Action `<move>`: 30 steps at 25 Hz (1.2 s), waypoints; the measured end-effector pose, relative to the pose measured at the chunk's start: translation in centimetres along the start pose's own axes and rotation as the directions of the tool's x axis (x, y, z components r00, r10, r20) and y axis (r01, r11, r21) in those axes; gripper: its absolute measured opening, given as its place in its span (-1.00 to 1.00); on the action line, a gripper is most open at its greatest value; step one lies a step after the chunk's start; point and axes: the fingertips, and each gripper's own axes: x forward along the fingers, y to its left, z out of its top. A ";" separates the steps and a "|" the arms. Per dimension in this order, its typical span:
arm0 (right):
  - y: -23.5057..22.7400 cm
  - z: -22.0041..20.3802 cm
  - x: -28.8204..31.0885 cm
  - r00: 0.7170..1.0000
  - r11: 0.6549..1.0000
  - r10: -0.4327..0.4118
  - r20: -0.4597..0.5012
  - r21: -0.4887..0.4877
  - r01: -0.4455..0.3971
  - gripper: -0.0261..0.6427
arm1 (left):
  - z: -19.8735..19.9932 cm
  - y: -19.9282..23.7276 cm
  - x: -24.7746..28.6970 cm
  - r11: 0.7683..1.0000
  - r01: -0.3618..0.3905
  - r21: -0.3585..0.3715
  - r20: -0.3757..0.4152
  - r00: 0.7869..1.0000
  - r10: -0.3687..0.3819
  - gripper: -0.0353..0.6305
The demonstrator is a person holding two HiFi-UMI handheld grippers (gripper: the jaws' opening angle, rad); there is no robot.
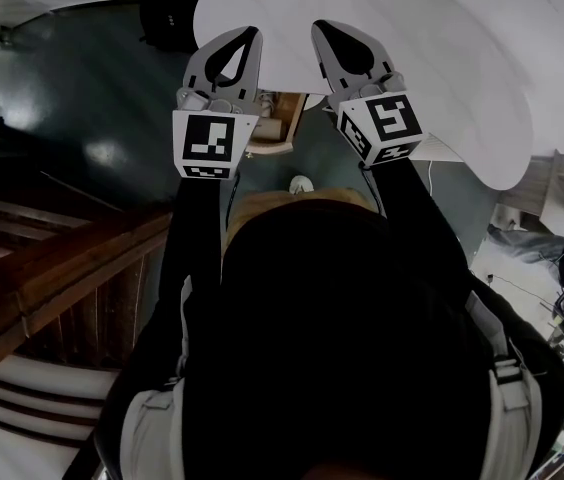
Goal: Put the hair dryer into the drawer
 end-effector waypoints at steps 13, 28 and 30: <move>1.0 0.5 -0.6 1.000 0.998 0.014 0.011 -0.062 -0.014 -0.84 | -0.2 0.0 -0.6 1.000 -0.006 -0.003 -0.006 1.000 0.006 -0.85; 1.6 0.1 -1.2 1.000 0.999 0.020 0.007 -0.044 -0.020 -0.84 | -0.3 -0.4 -1.2 1.000 -0.007 -0.007 -0.008 1.000 0.007 -0.85; 1.7 0.2 -1.3 1.000 0.999 0.022 0.006 -0.044 -0.022 -0.84 | -0.2 -0.5 -1.3 1.000 -0.005 -0.008 -0.008 1.000 0.005 -0.85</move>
